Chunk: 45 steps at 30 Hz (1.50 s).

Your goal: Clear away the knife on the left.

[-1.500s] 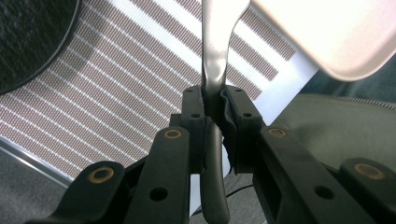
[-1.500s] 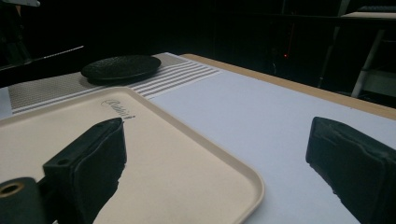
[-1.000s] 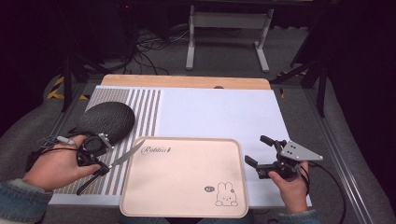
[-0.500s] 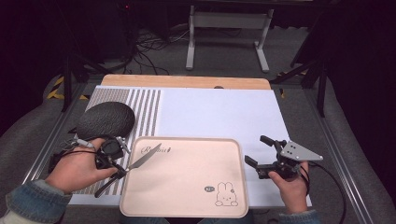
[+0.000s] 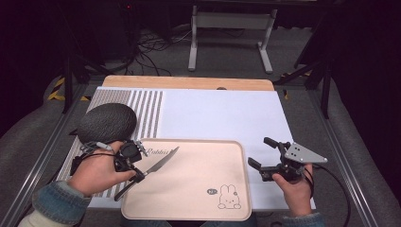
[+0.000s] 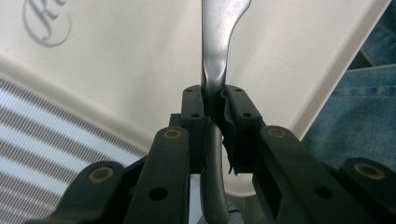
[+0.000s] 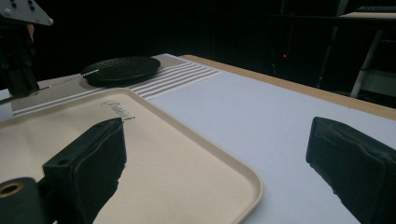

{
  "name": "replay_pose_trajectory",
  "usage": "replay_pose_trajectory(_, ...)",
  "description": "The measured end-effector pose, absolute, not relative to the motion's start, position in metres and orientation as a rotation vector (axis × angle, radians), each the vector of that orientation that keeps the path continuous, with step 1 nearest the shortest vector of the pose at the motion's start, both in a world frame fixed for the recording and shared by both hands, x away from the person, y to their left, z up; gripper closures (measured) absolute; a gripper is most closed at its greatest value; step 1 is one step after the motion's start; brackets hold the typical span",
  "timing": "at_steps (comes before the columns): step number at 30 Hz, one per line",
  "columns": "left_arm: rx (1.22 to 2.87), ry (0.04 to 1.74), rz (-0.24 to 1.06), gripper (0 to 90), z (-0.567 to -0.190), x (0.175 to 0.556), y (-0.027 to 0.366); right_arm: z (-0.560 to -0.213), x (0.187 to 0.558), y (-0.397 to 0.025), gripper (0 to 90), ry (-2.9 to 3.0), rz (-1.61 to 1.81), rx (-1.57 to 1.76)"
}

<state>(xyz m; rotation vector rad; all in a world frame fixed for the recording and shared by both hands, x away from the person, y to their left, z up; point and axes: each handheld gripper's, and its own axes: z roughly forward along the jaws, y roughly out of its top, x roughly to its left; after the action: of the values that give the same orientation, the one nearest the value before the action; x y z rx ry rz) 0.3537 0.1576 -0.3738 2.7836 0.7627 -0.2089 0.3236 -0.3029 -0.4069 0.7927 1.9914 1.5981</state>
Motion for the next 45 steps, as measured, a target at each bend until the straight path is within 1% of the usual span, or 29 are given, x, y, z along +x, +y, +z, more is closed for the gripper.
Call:
replay_pose_trajectory(8, 2.794, 0.727, -0.241, 79.9, -0.379, 0.355, 0.141, -0.407, 0.323, -0.304, 5.9, 1.987, 1.602, 0.792)
replay_pose_trajectory(19, 2.791, 0.730, -0.282, 79.9, -0.393, 0.360, 0.128, -0.407, 0.323, -0.305, 5.9, 1.987, 1.600, 0.798)
replay_pose_trajectory(24, 2.791, 0.765, -0.305, 79.9, -0.401, 0.363, 0.125, -0.407, 0.323, -0.306, 5.9, 1.985, 1.601, 0.799)
replay_pose_trajectory(27, 2.789, 0.827, -0.318, 79.9, -0.407, 0.365, 0.125, -0.407, 0.323, -0.306, 5.9, 1.985, 1.602, 0.799)
replay_pose_trajectory(30, 2.779, 0.852, -0.320, 79.9, -0.410, 0.366, 0.126, -0.407, 0.323, -0.306, 5.9, 1.983, 1.605, 0.799)
replay_pose_trajectory(45, 2.791, 0.885, -0.338, 79.9, -0.420, 0.368, 0.125, -0.407, 0.323, -0.306, 5.9, 1.986, 1.601, 0.798)
